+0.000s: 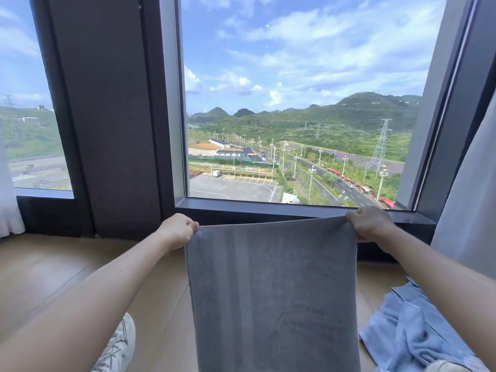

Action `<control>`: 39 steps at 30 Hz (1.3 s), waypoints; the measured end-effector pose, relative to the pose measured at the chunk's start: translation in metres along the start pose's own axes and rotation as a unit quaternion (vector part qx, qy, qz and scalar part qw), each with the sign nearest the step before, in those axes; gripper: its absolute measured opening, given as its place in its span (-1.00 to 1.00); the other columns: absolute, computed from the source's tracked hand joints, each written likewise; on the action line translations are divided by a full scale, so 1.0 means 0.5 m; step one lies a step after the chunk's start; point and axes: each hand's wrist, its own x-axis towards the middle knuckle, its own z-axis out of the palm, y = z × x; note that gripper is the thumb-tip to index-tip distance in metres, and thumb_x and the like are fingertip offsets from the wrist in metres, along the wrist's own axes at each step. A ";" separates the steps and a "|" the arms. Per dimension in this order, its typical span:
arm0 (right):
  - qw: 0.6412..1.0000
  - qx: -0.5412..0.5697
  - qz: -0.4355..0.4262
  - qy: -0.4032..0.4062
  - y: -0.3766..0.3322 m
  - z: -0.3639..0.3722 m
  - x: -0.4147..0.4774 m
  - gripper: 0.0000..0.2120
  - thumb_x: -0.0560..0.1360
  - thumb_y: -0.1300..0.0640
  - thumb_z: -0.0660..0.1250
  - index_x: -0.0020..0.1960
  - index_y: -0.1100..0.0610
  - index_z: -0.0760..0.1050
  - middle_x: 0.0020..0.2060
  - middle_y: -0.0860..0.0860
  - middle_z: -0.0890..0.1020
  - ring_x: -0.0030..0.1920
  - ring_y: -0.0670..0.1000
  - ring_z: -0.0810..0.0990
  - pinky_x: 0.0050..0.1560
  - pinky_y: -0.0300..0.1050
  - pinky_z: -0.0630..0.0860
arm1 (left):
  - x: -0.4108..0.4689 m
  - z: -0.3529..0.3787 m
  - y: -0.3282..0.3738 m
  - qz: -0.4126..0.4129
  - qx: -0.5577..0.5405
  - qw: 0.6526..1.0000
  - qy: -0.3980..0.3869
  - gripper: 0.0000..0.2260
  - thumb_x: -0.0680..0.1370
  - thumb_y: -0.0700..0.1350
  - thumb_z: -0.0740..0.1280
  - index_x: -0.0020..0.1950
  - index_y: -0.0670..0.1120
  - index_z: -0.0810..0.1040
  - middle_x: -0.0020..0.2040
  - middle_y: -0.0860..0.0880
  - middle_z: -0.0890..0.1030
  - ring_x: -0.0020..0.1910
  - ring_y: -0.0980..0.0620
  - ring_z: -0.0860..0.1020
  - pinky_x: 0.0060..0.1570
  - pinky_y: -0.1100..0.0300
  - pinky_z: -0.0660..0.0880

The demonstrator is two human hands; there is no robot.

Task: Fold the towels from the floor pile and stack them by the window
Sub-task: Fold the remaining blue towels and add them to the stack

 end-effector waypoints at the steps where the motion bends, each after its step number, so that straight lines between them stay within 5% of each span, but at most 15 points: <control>1: 1.000 -0.009 -0.005 0.005 0.000 0.000 0.000 -0.70 0.57 0.10 0.17 -0.30 0.20 0.35 -0.24 0.17 0.53 -0.17 0.17 0.57 0.03 0.08 0.56 | -0.005 0.000 0.002 0.020 0.031 0.999 -0.002 -0.71 0.62 -0.19 0.15 -0.31 -0.12 0.38 -0.32 0.01 0.43 -0.32 0.06 0.38 -0.30 0.25 0.31; 5: 0.998 -0.053 -0.015 0.016 0.006 0.005 0.001 -0.66 0.56 0.11 0.19 -0.37 0.16 0.26 -0.37 0.11 0.42 -0.28 0.10 0.43 -0.23 -0.07 0.39 | -0.014 -0.006 -0.004 0.094 0.161 0.982 -0.011 -0.75 0.59 -0.26 0.13 -0.02 -0.17 0.61 -0.05 -0.07 0.58 -0.10 0.01 0.46 -0.08 0.20 0.39; 9: 0.996 -0.081 -0.012 0.029 0.011 0.007 -0.001 -0.66 0.55 0.12 0.19 -0.37 0.16 0.24 -0.39 0.09 0.38 -0.30 0.09 0.39 -0.35 -0.11 0.28 | -0.017 -0.007 -0.013 0.142 0.238 0.960 -0.031 -0.76 0.63 -0.09 0.16 0.16 -0.13 0.56 -0.04 -0.04 0.45 0.06 -0.03 0.49 0.01 0.23 0.38; 11: 0.998 -0.057 -0.003 0.029 0.013 0.008 -0.001 -0.67 0.55 0.13 0.19 -0.37 0.17 0.25 -0.37 0.11 0.40 -0.30 0.10 0.42 -0.29 -0.11 0.37 | -0.018 -0.006 -0.016 0.145 0.230 0.962 -0.036 -0.76 0.62 -0.03 0.18 0.11 -0.12 0.56 -0.10 0.00 0.46 -0.03 0.02 0.49 -0.10 0.25 0.35; 14: 1.000 -0.012 0.021 0.015 0.016 0.009 -0.008 -0.70 0.55 0.15 0.19 -0.33 0.17 0.27 -0.37 0.11 0.40 -0.38 0.09 0.46 -0.32 -0.12 0.45 | -0.021 -0.004 -0.017 0.109 0.139 0.984 -0.028 -0.80 0.59 0.03 0.23 -0.07 -0.06 0.55 -0.20 0.04 0.50 -0.26 0.10 0.46 -0.26 0.27 0.34; 17: 0.998 0.039 0.041 0.006 0.014 0.007 -0.017 -0.74 0.55 0.17 0.20 -0.29 0.20 0.33 -0.38 0.13 0.45 -0.41 0.07 0.48 -0.42 -0.14 0.47 | -0.022 -0.005 -0.001 0.027 -0.045 0.998 -0.045 -0.80 0.57 -0.01 0.26 -0.20 -0.06 0.55 -0.19 0.00 0.56 -0.27 0.05 0.53 -0.21 0.26 0.52; 19: 0.997 0.063 0.055 -0.002 0.009 0.007 -0.023 -0.78 0.54 0.17 0.20 -0.26 0.22 0.37 -0.37 0.14 0.47 -0.41 0.07 0.49 -0.43 -0.15 0.44 | -0.021 -0.002 0.016 -0.034 -0.198 0.979 -0.041 -0.80 0.56 -0.11 0.28 -0.25 -0.11 0.53 -0.22 -0.06 0.58 -0.24 0.01 0.56 -0.10 0.13 0.59; 22: 0.992 0.098 0.076 -0.037 -0.006 0.013 -0.037 -0.83 0.52 0.19 0.19 -0.22 0.22 0.40 -0.40 0.12 0.51 -0.41 0.05 0.52 -0.37 -0.18 0.44 | -0.028 0.010 0.046 -0.094 -0.334 0.937 -0.031 -0.83 0.56 -0.21 0.25 -0.23 -0.16 0.50 -0.29 -0.09 0.55 -0.33 0.02 0.52 -0.31 0.19 0.54; 26: 0.983 0.146 0.062 -0.090 -0.039 0.034 -0.062 -0.79 0.51 0.22 0.17 -0.29 0.22 0.43 -0.41 0.11 0.55 -0.39 0.04 0.53 -0.32 -0.17 0.44 | -0.044 0.036 0.084 -0.084 -0.347 0.932 -0.062 -0.79 0.58 -0.13 0.26 -0.26 -0.14 0.47 -0.38 -0.07 0.48 -0.48 0.08 0.45 -0.48 0.31 0.47; 31: 0.973 0.181 0.044 -0.138 -0.071 0.062 -0.083 -0.76 0.53 0.20 0.17 -0.28 0.21 0.45 -0.41 0.09 0.56 -0.37 0.03 0.55 -0.27 -0.15 0.48 | -0.062 0.057 0.122 -0.084 -0.384 0.911 -0.127 -0.79 0.60 -0.16 0.20 -0.23 -0.14 0.45 -0.34 -0.07 0.49 -0.39 0.05 0.46 -0.34 0.24 0.46; 39: 0.970 0.228 0.080 -0.036 -0.030 0.029 -0.053 -0.72 0.58 0.13 0.18 -0.26 0.23 0.43 -0.35 0.11 0.53 -0.35 0.03 0.51 -0.34 -0.16 0.45 | -0.033 0.028 0.056 -0.137 -0.371 0.918 -0.030 -0.78 0.58 -0.21 0.14 -0.27 -0.12 0.39 -0.31 -0.09 0.45 -0.36 0.00 0.42 -0.32 0.21 0.42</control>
